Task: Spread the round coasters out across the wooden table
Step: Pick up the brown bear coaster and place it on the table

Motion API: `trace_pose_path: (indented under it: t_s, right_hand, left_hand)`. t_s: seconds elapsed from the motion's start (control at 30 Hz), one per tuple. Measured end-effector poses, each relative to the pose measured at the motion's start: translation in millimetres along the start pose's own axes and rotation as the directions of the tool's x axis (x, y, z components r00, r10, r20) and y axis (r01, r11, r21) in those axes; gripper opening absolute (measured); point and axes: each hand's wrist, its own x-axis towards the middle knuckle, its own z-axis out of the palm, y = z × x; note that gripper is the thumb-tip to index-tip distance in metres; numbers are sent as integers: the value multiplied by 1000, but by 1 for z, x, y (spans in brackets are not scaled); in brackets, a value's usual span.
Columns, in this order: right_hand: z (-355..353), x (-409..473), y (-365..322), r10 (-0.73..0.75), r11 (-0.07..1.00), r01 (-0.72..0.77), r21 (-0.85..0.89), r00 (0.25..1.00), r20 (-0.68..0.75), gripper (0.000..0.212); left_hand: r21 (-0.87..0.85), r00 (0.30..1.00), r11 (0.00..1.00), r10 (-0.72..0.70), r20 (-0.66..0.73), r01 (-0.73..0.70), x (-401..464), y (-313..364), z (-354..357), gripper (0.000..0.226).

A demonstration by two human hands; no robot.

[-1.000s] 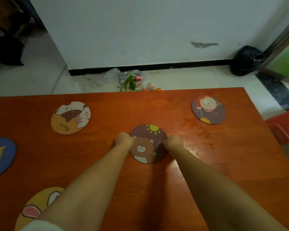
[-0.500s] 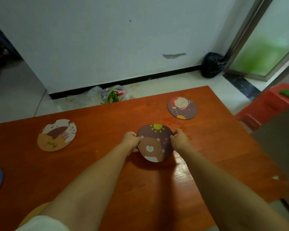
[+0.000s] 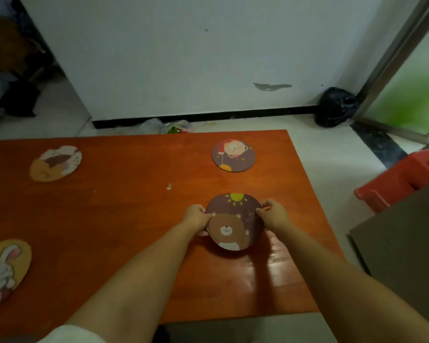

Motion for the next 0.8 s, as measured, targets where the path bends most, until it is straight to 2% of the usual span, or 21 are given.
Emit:
trace_pose_path:
  t_s: [0.13, 0.3, 0.4, 0.53, 0.6, 0.67, 0.7, 0.73, 0.8]
  right_hand:
    - [-18, -7, 23, -18, 997, 25, -70, 996, 90, 11]
    - [-11, -25, 41, -27, 993, 47, -107, 983, 182, 14]
    - [-11, -30, 54, -29, 980, 65, -187, 982, 187, 12]
    - [-11, -33, 69, -30, 957, 71, -280, 988, 148, 18]
    - [-7, -36, 75, -27, 948, 71, -311, 990, 141, 21]
    - [-4, -38, 79, -51, 927, 94, -363, 991, 126, 25]
    - [-3, -38, 80, -78, 901, 118, -418, 991, 111, 27]
    - [-3, -39, 80, -103, 869, 137, -475, 990, 98, 30]
    - [-3, -39, 83, -135, 839, 151, -523, 988, 70, 36]
  left_hand:
    - [-66, 998, 997, -50, -49, 46, -23, -13, 33, 36]
    - [-65, 993, 993, -102, -52, 99, -39, -36, 51, 37]
    - [-48, 992, 992, -117, -51, 115, -40, -49, 59, 38]
    - [-22, 992, 993, -114, -55, 113, -39, -58, 69, 42]
    - [173, 997, 984, -23, -70, 34, -40, -59, 70, 38]
    - [472, 991, 879, 113, -72, -66, -40, -60, 72, 30]
    - [571, 983, 816, 166, -79, -92, -40, -61, 73, 34]
    - [629, 976, 771, 199, -89, -100, -38, -62, 73, 38]
    - [637, 969, 767, 208, -132, -78, -38, -68, 74, 43]
